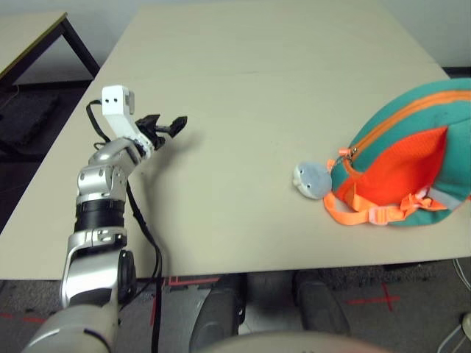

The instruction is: Put the pencil case into the backpack and zip it.

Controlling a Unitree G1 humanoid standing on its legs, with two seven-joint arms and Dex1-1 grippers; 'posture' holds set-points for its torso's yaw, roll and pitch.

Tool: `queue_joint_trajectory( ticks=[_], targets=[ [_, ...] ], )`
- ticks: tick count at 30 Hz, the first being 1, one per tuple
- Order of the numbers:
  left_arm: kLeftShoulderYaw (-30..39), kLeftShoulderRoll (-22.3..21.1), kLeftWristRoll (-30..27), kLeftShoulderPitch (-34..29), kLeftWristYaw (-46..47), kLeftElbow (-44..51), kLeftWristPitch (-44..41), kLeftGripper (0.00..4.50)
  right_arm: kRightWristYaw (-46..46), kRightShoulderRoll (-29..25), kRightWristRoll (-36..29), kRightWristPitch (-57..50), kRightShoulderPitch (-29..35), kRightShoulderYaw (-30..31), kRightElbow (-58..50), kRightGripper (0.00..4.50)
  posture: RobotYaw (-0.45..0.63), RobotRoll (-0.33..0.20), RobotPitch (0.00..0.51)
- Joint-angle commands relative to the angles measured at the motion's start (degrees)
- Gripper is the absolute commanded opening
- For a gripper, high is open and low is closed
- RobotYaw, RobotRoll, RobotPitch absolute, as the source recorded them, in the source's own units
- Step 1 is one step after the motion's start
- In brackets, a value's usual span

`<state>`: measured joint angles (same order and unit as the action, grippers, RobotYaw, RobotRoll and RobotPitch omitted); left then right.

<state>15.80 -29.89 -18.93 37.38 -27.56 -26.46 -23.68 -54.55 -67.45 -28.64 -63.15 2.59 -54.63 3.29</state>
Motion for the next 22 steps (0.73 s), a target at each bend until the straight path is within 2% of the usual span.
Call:
queue_joint_trajectory(
  ticks=[1, 7, 11, 16, 22],
  targets=[
    [0.2, 1.4, 1.8, -0.8, 2.4, -1.4, 5.0, 4.50, 9.8, 5.2, 3.9, 9.1, -8.5, 8.5, 5.9, 4.44, -0.04, 0.000, 0.140],
    [1.8, 4.0, 3.6, -4.3, 9.0, 0.2, 12.9, 4.50, 15.3, 13.9, 5.5, 24.3, -18.7, 13.8, 13.9, 4.44, 0.00, 0.000, 0.141],
    [2.2, 6.9, 4.7, -7.4, 13.8, 2.5, 16.2, 4.50, 16.8, 15.9, 6.1, 33.2, -23.0, 15.2, 21.2, 4.44, 0.01, 0.000, 0.146],
    [2.4, 8.4, 5.1, -8.8, 16.3, 0.3, 19.3, 4.50, 17.4, 18.3, 6.6, 40.4, -25.6, 18.1, 25.0, 4.44, 0.00, 0.000, 0.162],
    [1.1, 9.9, 6.0, -7.0, 16.1, -4.9, 22.1, 4.50, 13.3, 21.5, 6.8, 45.5, -25.0, 23.6, 26.3, 4.44, -0.01, 0.000, 0.169]
  ],
)
